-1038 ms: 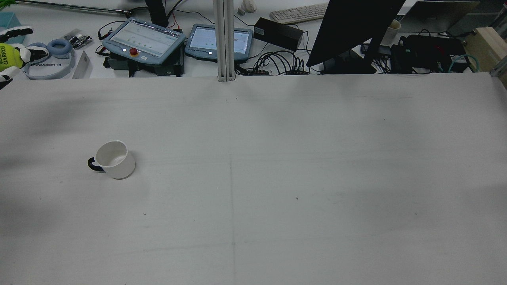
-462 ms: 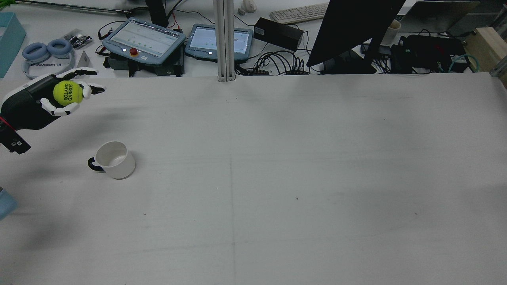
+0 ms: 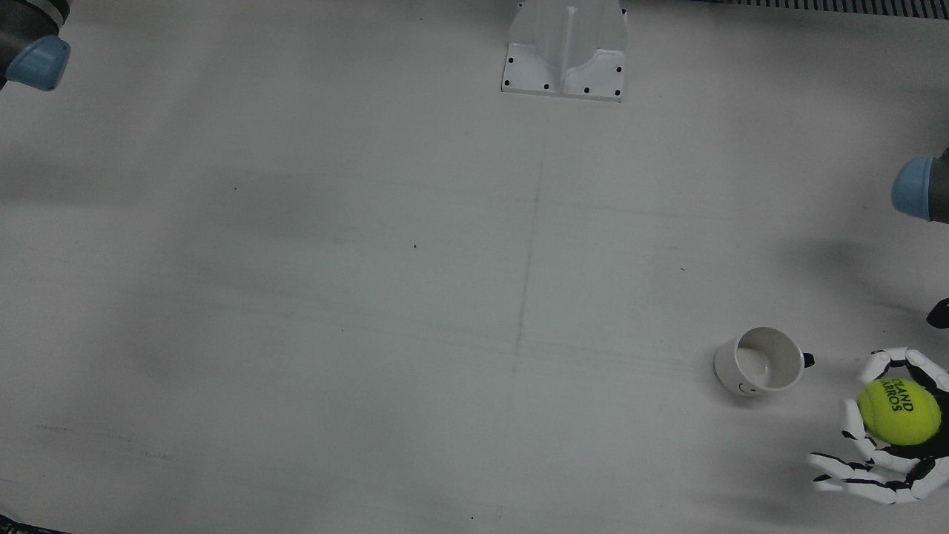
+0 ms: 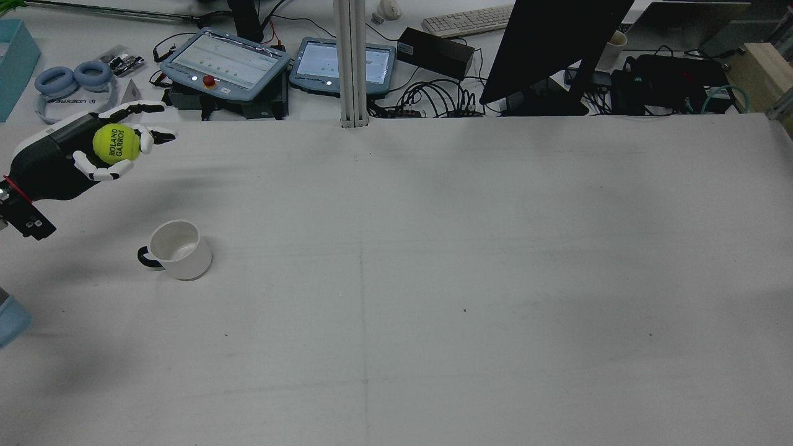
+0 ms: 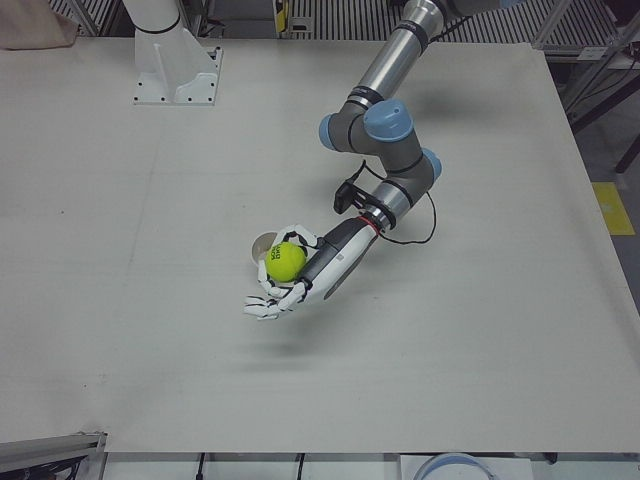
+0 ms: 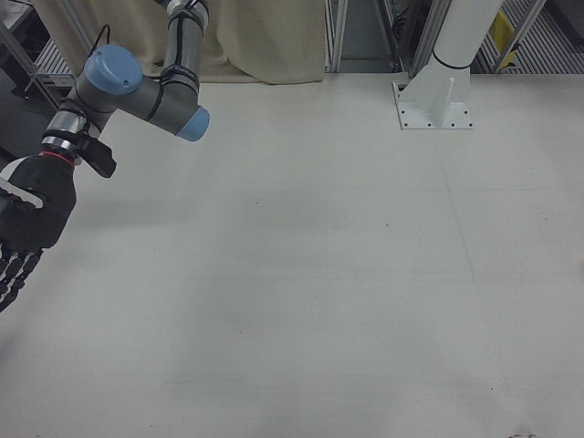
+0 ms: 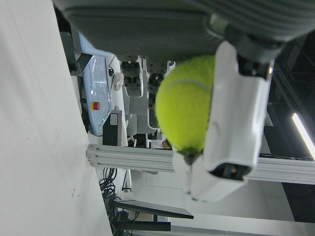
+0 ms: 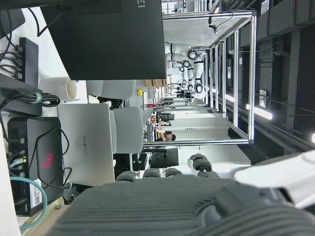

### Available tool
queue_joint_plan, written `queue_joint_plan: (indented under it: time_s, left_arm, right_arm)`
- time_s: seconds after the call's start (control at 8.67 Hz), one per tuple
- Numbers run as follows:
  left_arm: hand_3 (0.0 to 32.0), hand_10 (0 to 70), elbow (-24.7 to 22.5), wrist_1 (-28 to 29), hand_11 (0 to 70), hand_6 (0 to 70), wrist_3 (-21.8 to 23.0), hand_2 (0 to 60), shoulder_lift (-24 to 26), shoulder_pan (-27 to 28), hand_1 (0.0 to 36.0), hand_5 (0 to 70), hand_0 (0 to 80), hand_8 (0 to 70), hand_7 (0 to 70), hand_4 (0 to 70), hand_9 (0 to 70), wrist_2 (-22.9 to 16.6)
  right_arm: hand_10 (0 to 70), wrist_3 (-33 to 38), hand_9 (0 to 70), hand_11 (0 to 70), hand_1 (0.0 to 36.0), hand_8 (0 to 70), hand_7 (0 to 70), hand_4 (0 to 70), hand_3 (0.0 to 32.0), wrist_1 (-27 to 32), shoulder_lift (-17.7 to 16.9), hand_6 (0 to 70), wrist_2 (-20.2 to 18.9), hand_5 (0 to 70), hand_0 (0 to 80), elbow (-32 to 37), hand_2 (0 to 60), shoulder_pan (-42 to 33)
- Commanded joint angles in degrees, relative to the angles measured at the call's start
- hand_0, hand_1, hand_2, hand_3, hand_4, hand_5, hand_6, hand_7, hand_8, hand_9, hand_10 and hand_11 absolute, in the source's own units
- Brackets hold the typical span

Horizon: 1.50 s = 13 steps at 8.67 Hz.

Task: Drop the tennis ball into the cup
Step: 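Move the held ball over the white mug with the left hand, then open the left hand fingers to drop the ball into the mug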

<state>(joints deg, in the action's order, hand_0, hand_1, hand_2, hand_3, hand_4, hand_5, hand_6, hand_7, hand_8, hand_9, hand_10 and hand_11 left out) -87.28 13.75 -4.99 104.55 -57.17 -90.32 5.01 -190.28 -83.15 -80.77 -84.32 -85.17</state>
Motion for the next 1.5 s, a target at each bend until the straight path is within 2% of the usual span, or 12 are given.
queue_joint_plan:
  time_s: [0.0, 0.12, 0.23, 0.35, 0.58, 0.69, 0.81, 0.92, 1.04, 1.15, 1.27, 1.38]
  left_arm:
    - [0.0, 8.5, -4.65, -3.03, 17.2, 70.0, -0.63, 56.6, -1.80, 3.02, 36.0, 29.4, 80.0, 27.0, 44.3, 7.6, 25.0, 0.05]
    - [0.0, 8.5, -4.65, -3.20, 17.1, 70.0, -1.77, 55.6, -1.98, 4.42, 36.0, 28.2, 80.0, 26.3, 44.1, 6.3, 24.7, 0.05]
    - [0.0, 8.4, -4.48, -3.47, 16.9, 37.1, -2.04, 49.4, -1.98, 5.14, 36.0, 20.6, 80.0, 19.7, 50.5, 4.7, 25.8, 0.14]
    - [0.0, 8.3, -4.22, -3.64, 16.7, 57.4, -2.13, 52.2, -1.98, 5.40, 36.0, 24.2, 80.0, 23.7, 46.3, 4.4, 24.9, 0.14]
    - [0.0, 8.5, -4.13, -3.65, 16.9, 59.2, -3.27, 53.8, -2.33, 5.49, 36.0, 25.2, 80.0, 23.9, 44.2, 4.6, 24.2, 0.23]
    - [0.0, 8.4, -4.30, -3.56, 16.5, 57.3, -3.45, 53.8, -3.11, 5.58, 36.0, 23.6, 80.0, 22.1, 40.8, 3.9, 21.7, 0.23]
    - [2.8, 7.1, -4.48, -2.43, 14.1, 27.2, -4.40, 51.1, -4.25, 5.49, 36.0, 16.3, 70.2, 11.0, 26.3, 0.0, 11.4, 0.23]
    - [9.8, 3.4, -4.56, -1.72, 7.6, 8.8, -5.46, 42.8, -5.05, 5.67, 29.3, 8.2, 50.4, 1.9, 6.9, 0.0, 0.2, 0.23]
    - [12.8, 0.9, -4.57, -1.10, 3.5, 7.7, -5.73, 38.4, -5.93, 7.24, 22.4, 7.2, 46.2, 1.3, 2.1, 0.0, 0.0, 0.49]
    - [14.8, 0.0, -4.57, -1.10, 0.5, 3.7, -6.34, 34.2, -6.11, 7.69, 18.5, 5.2, 42.2, 0.6, 0.4, 0.0, 0.0, 0.58]
    - [15.8, 0.0, -4.65, -1.01, 0.0, 0.0, -6.78, 30.4, -6.11, 7.95, 16.6, 3.2, 39.5, 0.0, 0.4, 0.0, 0.0, 0.67]
    - [16.8, 0.0, -4.65, -1.01, 0.0, 7.2, -6.87, 31.0, -6.20, 7.95, 14.8, 5.4, 38.3, 1.2, 0.0, 0.0, 0.0, 0.67]
  right_arm:
    - [0.0, 0.00, 0.0, 0.0, 0.0, 0.0, 0.0, 0.0, 0.0, 0.00, 0.00, 0.0, 0.00, 0.0, 0.0, 0.03, 0.0, 0.00]
    - [0.0, 0.00, 0.0, 0.0, 0.0, 0.0, 0.0, 0.0, 0.0, 0.09, 0.00, 0.0, 0.00, 0.0, 0.0, 0.03, 0.0, 0.00]
    - [0.0, 0.00, 0.0, 0.0, 0.0, 0.0, 0.0, 0.0, 0.0, 0.00, 0.00, 0.0, 0.00, 0.0, 0.0, 0.03, 0.0, 0.00]
    - [0.0, 0.00, 0.0, 0.0, 0.0, 0.0, 0.0, 0.0, 0.0, 0.09, 0.00, 0.0, 0.00, 0.0, 0.0, 0.03, 0.0, 0.00]
    - [0.0, 0.00, 0.0, 0.0, 0.0, 0.0, 0.0, 0.0, 0.0, 0.00, 0.00, 0.0, 0.00, 0.0, 0.0, 0.03, 0.0, 0.00]
    - [0.0, 0.00, 0.0, 0.0, 0.0, 0.0, 0.0, 0.0, 0.0, 0.00, 0.00, 0.0, 0.00, 0.0, 0.0, 0.03, 0.0, 0.00]
    - [0.0, 0.00, 0.0, 0.0, 0.0, 0.0, 0.0, 0.0, 0.0, 0.09, 0.00, 0.0, 0.00, 0.0, 0.0, 0.03, 0.0, 0.00]
    - [0.0, 0.00, 0.0, 0.0, 0.0, 0.0, 0.0, 0.0, 0.0, 0.00, 0.00, 0.0, 0.00, 0.0, 0.0, 0.03, 0.0, 0.00]
    - [0.0, 0.00, 0.0, 0.0, 0.0, 0.0, 0.0, 0.0, 0.0, 0.00, 0.00, 0.0, 0.00, 0.0, 0.0, 0.03, 0.0, 0.00]
    - [0.0, 0.00, 0.0, 0.0, 0.0, 0.0, 0.0, 0.0, 0.0, 0.00, 0.00, 0.0, 0.00, 0.0, 0.0, 0.03, 0.0, 0.00]
    - [0.0, 0.00, 0.0, 0.0, 0.0, 0.0, 0.0, 0.0, 0.0, 0.09, 0.00, 0.0, 0.00, 0.0, 0.0, 0.03, 0.0, 0.00]
    - [0.0, 0.00, 0.0, 0.0, 0.0, 0.0, 0.0, 0.0, 0.0, 0.00, 0.00, 0.0, 0.00, 0.0, 0.0, 0.03, 0.0, 0.00]
